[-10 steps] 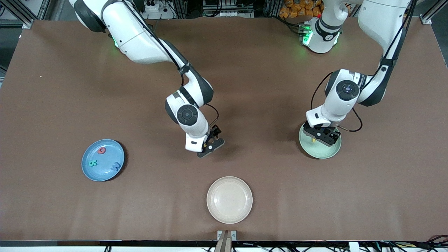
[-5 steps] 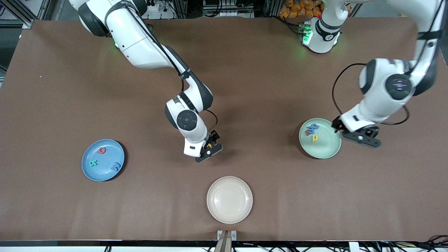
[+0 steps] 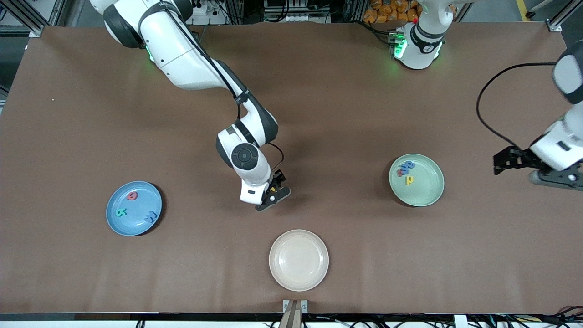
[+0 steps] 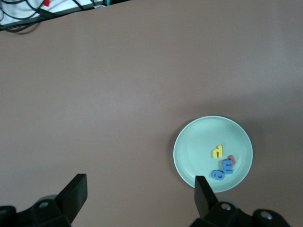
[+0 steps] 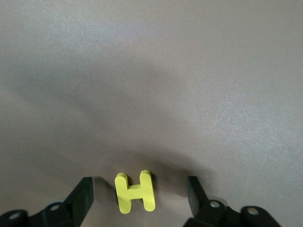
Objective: Sort uppercase to blue plate, lowercase to green plate
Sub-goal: 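Drop the d on the green plate while the right gripper grasps the H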
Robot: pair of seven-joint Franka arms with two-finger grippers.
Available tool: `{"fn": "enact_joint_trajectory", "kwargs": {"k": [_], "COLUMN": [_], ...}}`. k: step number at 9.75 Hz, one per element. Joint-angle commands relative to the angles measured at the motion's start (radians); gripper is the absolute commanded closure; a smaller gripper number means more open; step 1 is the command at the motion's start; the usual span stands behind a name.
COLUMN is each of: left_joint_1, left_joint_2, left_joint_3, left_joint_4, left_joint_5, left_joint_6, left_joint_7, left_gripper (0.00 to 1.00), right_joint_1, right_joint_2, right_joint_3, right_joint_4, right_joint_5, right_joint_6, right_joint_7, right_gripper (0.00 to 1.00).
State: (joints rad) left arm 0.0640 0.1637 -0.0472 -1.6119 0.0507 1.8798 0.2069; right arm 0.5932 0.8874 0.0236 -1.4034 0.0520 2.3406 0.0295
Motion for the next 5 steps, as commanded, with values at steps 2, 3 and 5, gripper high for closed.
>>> {"fn": "enact_joint_trajectory", "kwargs": {"k": [2,3,5], "left_joint_1": [0.0,-0.001,-0.036], "left_joint_2": [0.043,0.043,0.022], "left_joint_3": [-0.008,-0.008,-0.016], "left_joint_4": [0.159,0.165,0.173], "left_joint_5": [-0.028,-0.026,0.024], "left_joint_6": [-0.171,-0.172,-0.209], "left_joint_7": [-0.117,-0.139,-0.15], "left_gripper": [0.0,0.0,0.0], "right_joint_1": [0.014,0.014,0.013], "right_joint_2": [0.004,-0.001,-0.028], "right_joint_3": [-0.014,-0.014,-0.016], "right_joint_4": [0.001,0.0,-0.012], "right_joint_5": [0.005,0.005,0.005], "right_joint_6": [-0.009,-0.009,-0.012], "right_joint_7": [-0.005,-0.006,-0.008], "right_gripper": [1.0,1.0,1.0]}}
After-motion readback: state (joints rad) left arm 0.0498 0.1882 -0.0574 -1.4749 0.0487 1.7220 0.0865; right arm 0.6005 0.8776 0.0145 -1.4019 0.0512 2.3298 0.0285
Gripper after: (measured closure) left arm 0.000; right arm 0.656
